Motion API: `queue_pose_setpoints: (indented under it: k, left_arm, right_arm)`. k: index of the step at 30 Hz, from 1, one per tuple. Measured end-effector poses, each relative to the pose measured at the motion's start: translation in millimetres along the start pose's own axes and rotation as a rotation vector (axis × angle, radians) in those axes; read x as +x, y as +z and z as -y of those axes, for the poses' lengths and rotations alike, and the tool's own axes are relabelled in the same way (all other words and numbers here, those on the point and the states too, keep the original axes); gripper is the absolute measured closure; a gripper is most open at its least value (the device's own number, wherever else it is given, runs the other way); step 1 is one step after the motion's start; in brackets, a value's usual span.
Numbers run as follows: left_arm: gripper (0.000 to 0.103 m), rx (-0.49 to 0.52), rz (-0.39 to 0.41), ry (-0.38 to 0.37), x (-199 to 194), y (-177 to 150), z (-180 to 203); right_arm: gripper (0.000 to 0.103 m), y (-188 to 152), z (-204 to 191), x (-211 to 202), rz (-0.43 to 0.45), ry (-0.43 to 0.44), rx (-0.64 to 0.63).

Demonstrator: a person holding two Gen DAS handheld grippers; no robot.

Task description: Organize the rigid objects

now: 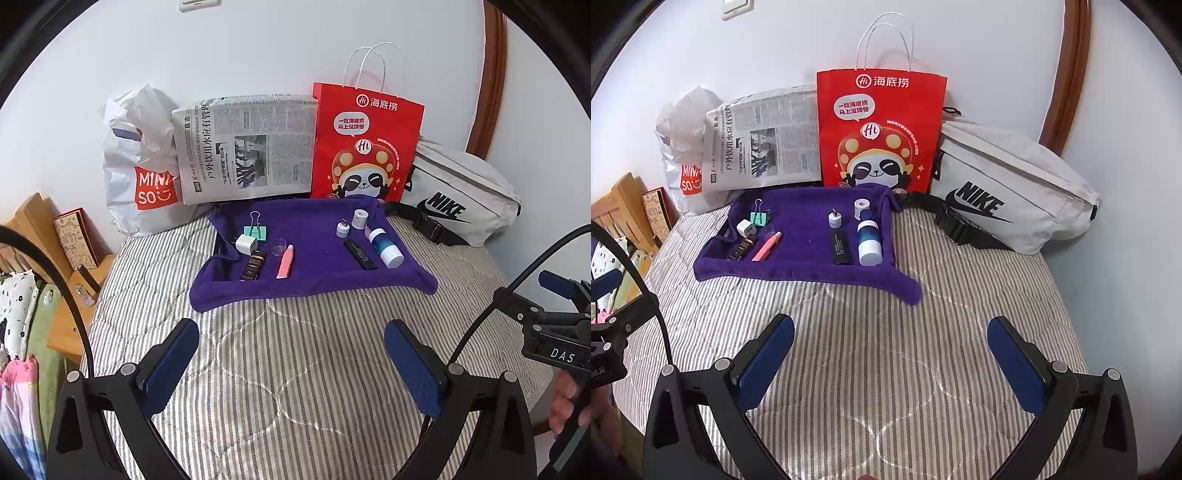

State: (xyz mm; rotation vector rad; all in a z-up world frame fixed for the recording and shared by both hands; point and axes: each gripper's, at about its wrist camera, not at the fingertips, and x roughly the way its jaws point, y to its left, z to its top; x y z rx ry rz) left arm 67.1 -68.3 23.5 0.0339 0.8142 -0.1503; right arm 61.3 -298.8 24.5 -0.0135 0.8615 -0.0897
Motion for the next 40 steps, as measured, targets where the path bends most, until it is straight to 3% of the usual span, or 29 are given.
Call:
queue_pose_setpoints:
  k: [40]
  left_arm:
    - [0.002, 0.008, -0.007, 0.001, 8.9, 0.0, -7.1]
  right_arm:
    - [0.0, 0.3, -4.0, 4.6, -0.009, -0.001, -0.003]
